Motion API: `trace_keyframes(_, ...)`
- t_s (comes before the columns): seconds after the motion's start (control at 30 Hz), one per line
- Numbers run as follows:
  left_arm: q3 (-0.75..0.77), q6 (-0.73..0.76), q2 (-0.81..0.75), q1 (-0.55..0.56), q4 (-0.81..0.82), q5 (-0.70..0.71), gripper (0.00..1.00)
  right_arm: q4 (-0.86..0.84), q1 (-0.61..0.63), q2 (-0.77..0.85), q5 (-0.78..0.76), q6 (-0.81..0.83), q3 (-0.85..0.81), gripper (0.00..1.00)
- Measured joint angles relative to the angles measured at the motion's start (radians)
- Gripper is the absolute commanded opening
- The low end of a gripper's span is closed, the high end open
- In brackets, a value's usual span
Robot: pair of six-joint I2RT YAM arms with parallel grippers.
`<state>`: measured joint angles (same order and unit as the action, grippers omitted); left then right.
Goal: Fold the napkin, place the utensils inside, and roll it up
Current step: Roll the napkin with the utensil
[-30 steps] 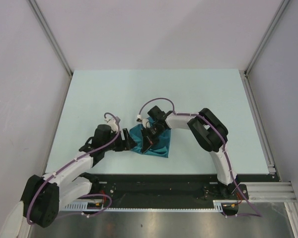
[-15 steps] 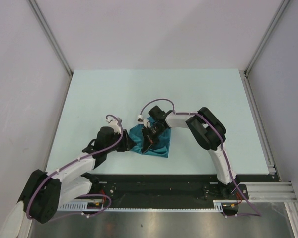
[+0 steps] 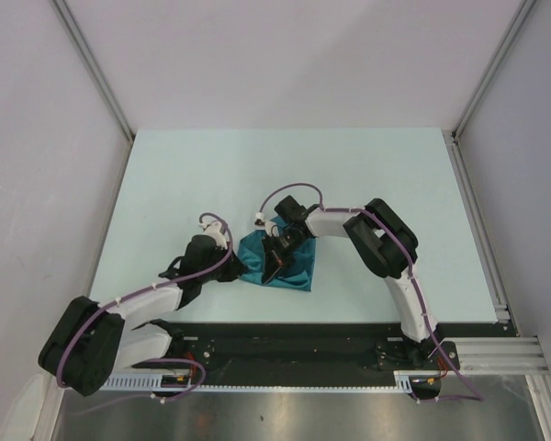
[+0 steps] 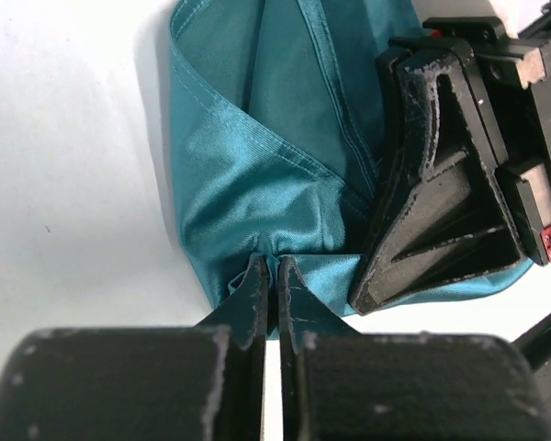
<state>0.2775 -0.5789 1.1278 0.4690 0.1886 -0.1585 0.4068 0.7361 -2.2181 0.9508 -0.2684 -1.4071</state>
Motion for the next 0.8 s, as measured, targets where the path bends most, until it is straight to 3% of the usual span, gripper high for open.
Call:
trace_keyframes(0.03,0.008,0.000,0.005,0.003,-0.011,0.006,0.00,0.000,-0.001,0.000,0.000,-0.002,0.000,0.08)
trace_keyframes(0.23,0.070,-0.001,0.085,0.004,-0.037,0.007,0.00,-0.006,-0.005,0.018,0.002,-0.010,0.004,0.47)
trace_keyframes(0.37,0.111,0.001,0.134,0.004,-0.069,0.011,0.00,-0.017,-0.017,0.099,-0.039,0.007,0.032,0.59)
trace_keyframes(0.57,0.134,0.003,0.151,0.004,-0.107,0.018,0.00,-0.026,-0.079,0.337,-0.184,0.050,0.156,0.70)
trace_keyframes(0.8,0.138,0.003,0.153,0.004,-0.112,0.017,0.00,-0.087,-0.089,0.690,-0.406,0.123,0.370,0.74)
